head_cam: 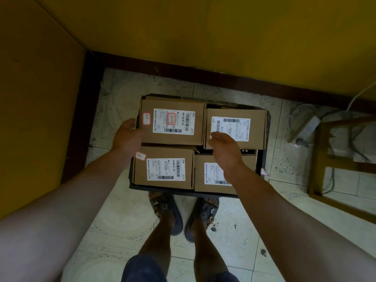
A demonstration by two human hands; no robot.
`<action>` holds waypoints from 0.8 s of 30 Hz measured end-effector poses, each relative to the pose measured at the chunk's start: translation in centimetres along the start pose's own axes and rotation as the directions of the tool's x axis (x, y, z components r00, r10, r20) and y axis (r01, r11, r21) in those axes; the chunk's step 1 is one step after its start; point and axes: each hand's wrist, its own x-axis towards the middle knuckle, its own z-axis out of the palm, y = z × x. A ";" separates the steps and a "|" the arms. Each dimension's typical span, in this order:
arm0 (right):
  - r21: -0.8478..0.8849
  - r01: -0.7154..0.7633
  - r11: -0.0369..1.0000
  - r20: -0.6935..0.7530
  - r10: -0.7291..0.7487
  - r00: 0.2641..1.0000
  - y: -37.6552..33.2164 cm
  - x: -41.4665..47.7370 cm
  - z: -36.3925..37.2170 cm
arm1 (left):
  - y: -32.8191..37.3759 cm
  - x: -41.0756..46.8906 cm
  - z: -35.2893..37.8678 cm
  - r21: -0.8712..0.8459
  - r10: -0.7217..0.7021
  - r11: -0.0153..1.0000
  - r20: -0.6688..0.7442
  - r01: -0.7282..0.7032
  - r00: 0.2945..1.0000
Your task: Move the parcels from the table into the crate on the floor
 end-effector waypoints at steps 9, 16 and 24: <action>0.001 0.030 1.000 -0.064 -0.030 0.997 -3.6 -11.3 -6.9 | 5.6 -14.3 1.5 -0.118 0.045 0.993 0.188 -0.023 0.981; 0.143 0.191 0.971 -0.283 -0.145 0.948 -7.2 -24.9 -14.0 | 11.4 -27.3 1.9 -0.210 0.172 0.974 0.456 -0.083 0.873; 0.188 0.325 0.927 -0.487 -0.200 0.850 -7.1 -37.3 -21.6 | 16.8 -39.9 5.3 -0.174 0.295 0.956 0.590 -0.238 0.752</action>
